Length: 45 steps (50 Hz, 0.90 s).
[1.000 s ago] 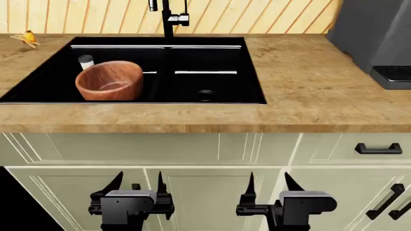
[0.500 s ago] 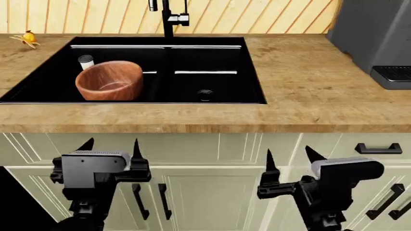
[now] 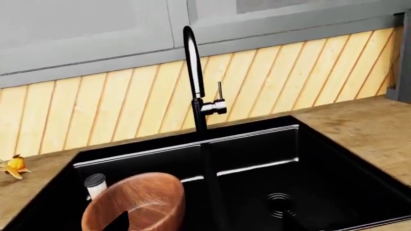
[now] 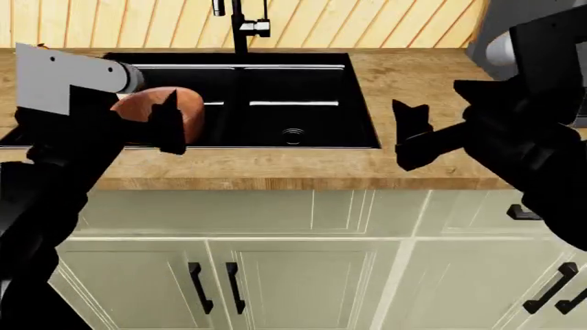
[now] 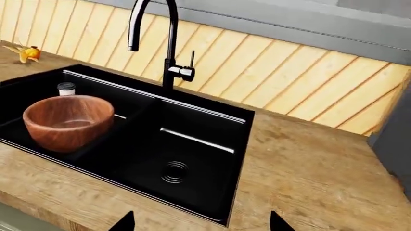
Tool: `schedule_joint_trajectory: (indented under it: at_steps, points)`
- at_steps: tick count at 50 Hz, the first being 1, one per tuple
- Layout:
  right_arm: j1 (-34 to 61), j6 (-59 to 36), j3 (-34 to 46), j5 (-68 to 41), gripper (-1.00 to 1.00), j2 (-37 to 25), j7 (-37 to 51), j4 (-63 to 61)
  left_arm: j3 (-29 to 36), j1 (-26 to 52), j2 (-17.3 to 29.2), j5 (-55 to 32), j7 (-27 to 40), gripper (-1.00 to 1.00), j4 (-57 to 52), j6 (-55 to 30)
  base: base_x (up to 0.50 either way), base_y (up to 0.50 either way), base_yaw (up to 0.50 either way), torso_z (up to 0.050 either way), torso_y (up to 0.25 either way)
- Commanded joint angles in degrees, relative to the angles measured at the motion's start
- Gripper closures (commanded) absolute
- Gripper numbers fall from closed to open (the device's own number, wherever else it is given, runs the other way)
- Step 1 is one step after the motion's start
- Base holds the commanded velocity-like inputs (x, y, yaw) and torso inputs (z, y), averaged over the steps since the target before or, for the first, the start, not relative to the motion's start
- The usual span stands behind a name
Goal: Pick the cup and bowl from the sink and place them on the counter for drying.
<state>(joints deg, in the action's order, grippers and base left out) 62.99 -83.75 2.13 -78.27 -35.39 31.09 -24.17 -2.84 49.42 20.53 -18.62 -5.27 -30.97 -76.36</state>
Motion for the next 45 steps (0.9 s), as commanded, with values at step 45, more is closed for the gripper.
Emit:
schedule_joint_trajectory:
  at_steps: [45]
  points:
    - [17.02,3.97,14.04,-12.84,-1.00,-10.56,-0.21,9.98,5.31,11.28,1.85,-0.91,-0.83,-1.00,4.30,3.63,0.00,0.00,0.00,0.030,0.028]
